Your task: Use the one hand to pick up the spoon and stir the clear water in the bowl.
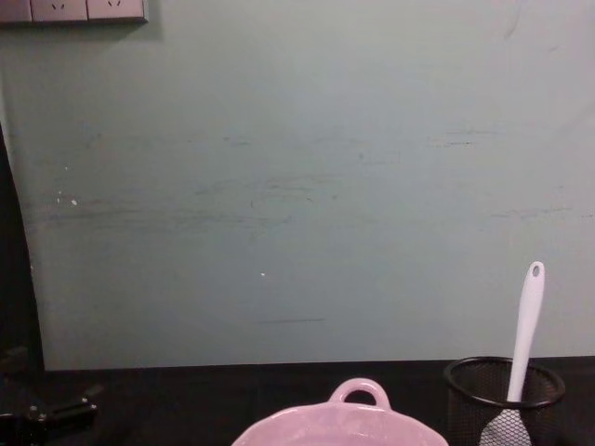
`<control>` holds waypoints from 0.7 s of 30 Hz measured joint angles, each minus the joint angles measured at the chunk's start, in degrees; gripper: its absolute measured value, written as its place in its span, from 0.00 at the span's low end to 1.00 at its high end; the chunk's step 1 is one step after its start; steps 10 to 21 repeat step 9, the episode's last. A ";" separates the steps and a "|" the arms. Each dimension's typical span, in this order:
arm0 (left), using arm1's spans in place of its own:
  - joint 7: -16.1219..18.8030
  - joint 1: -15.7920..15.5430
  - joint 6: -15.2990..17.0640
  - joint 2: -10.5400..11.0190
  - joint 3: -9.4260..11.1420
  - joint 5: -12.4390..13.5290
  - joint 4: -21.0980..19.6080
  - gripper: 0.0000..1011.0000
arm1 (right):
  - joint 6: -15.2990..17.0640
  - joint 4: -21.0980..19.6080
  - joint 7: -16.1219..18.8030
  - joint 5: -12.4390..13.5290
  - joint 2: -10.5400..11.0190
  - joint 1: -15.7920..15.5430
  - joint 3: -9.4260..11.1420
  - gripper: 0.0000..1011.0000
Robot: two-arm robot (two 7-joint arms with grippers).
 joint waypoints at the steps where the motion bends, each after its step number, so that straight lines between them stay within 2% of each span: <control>1: 0.00 0.00 0.00 0.00 0.00 0.00 0.00 1.00 | 0.00 0.01 0.00 0.00 0.00 0.01 -0.01 0.99; 21: 0.00 0.00 0.00 0.00 0.00 0.00 0.00 1.00 | 0.05 0.03 0.00 -0.02 0.04 0.08 -0.11 0.99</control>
